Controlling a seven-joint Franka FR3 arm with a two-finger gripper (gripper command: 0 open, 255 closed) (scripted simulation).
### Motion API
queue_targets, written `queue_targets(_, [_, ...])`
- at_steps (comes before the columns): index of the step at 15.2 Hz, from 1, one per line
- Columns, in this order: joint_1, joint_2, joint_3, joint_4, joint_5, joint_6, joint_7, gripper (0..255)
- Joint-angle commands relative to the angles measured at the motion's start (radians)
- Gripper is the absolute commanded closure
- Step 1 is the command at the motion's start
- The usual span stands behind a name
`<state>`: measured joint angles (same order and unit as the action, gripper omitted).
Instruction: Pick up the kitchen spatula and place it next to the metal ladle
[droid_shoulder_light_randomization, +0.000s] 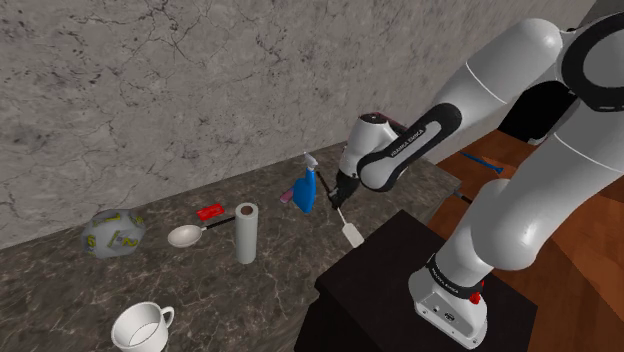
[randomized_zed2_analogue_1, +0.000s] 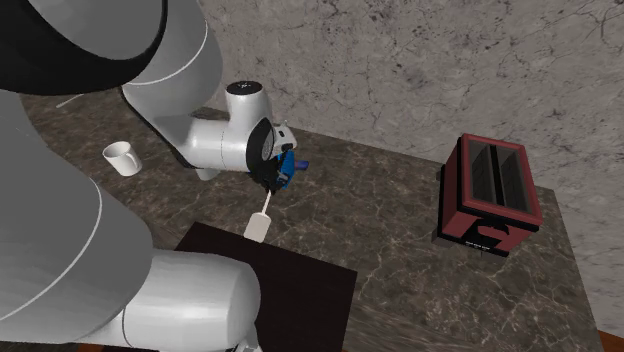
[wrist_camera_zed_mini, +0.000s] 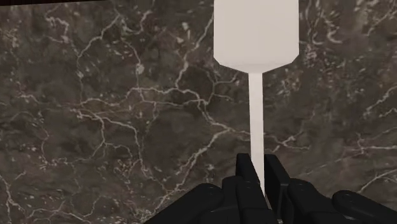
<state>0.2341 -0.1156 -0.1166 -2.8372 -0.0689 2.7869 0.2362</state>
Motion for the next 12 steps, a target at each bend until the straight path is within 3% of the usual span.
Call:
queue_targets(1, [0.027, -0.011, 0.043, -0.004, -0.002, -0.008, 0.075, 255])
queue_targets(12, [0.184, 0.057, 0.265, 0.085, -0.009, -0.039, 0.459, 255])
